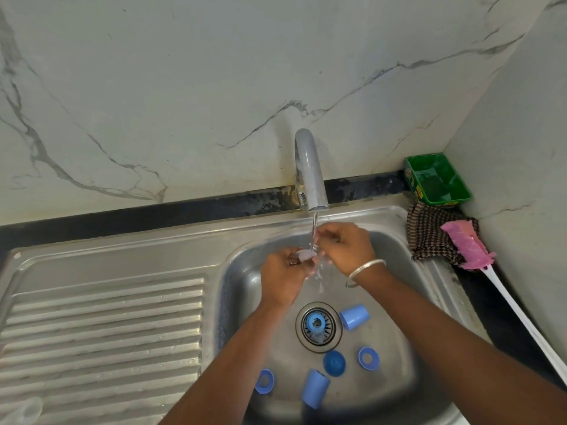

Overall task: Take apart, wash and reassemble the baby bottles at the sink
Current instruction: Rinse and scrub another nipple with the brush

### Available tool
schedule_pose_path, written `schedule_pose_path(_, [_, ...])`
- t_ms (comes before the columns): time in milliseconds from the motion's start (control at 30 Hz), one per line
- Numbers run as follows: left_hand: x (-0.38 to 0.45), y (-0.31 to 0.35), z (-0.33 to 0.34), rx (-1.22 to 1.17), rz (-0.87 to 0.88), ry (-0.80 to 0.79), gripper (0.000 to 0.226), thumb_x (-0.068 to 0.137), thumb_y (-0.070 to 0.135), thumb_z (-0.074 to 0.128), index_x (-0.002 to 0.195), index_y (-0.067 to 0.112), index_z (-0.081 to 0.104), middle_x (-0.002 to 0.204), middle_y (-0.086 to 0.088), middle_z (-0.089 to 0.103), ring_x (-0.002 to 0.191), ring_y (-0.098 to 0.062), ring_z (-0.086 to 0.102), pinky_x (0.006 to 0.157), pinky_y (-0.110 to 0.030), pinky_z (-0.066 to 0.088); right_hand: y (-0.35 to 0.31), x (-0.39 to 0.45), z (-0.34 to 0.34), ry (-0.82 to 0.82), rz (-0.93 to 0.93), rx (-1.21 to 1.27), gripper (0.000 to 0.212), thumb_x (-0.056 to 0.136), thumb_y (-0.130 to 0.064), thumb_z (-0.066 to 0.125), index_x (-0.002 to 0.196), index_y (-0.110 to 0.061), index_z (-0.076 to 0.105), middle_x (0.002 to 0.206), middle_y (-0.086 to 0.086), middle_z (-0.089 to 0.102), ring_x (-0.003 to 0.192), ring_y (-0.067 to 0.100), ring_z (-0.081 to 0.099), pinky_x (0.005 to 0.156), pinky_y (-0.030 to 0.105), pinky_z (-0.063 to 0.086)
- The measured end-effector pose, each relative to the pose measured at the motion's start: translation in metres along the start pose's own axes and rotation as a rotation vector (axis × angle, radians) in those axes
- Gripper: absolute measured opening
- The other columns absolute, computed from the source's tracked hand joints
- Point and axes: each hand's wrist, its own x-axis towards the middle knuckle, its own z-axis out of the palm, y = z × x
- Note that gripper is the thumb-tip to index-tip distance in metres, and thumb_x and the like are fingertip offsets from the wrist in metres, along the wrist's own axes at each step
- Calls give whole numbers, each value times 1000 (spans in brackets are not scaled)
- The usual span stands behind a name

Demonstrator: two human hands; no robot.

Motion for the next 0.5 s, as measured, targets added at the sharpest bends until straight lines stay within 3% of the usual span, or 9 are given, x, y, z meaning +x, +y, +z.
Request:
schedule_pose_path(67, [1, 6, 4, -67, -89, -2, 9, 78, 10, 80, 84, 7, 75, 67, -3, 72, 62, -13, 65, 63, -28, 52, -12, 14, -4, 106, -29, -99, 17, 87, -22, 70, 103, -23, 74, 99, -3, 74, 89, 14, 68, 92, 38, 55])
schedule_pose_path(133, [2, 13, 7, -118, -162, 0, 10, 77, 11, 81, 77, 4, 73, 64, -6, 69, 56, -14, 61, 57, -26, 48, -28, 30, -8, 116, -75, -195, 26, 89, -27, 69, 114, -20, 70, 105, -1, 71, 91, 17, 64, 93, 34, 52])
schedule_pose_path(200, [2, 21, 8, -220, -284, 13, 12, 76, 11, 82, 77, 2, 73, 64, -9, 70, 54, -15, 60, 54, -23, 50, -42, 47, -6, 63, -107, -293, 18, 91, -31, 66, 107, -23, 67, 93, -1, 67, 82, 18, 62, 85, 32, 53])
schedule_pose_path(267, [3, 28, 9, -340, -425, 12, 15, 75, 10, 83, 83, 1, 74, 66, -9, 71, 55, -14, 63, 51, -19, 52, -47, 59, -3, -3, -98, -305, 11, 93, -28, 64, 99, -20, 66, 91, 7, 69, 84, 28, 65, 84, 42, 56])
schedule_pose_path(367, [3, 34, 8, -479, -563, 35, 14, 77, 9, 82, 85, 1, 73, 69, -11, 72, 46, -9, 63, 44, -15, 52, -54, 62, 2, -75, -125, -396, 21, 97, -18, 55, 104, -2, 66, 99, 22, 67, 94, 40, 64, 87, 49, 53])
schedule_pose_path(500, [2, 35, 7, -625, -700, 48, 17, 80, 10, 80, 86, -2, 70, 74, -15, 71, 43, -9, 61, 43, -15, 53, -55, 58, -2, -10, -118, -354, 24, 97, -20, 54, 91, 0, 67, 84, 17, 65, 87, 36, 64, 82, 44, 53])
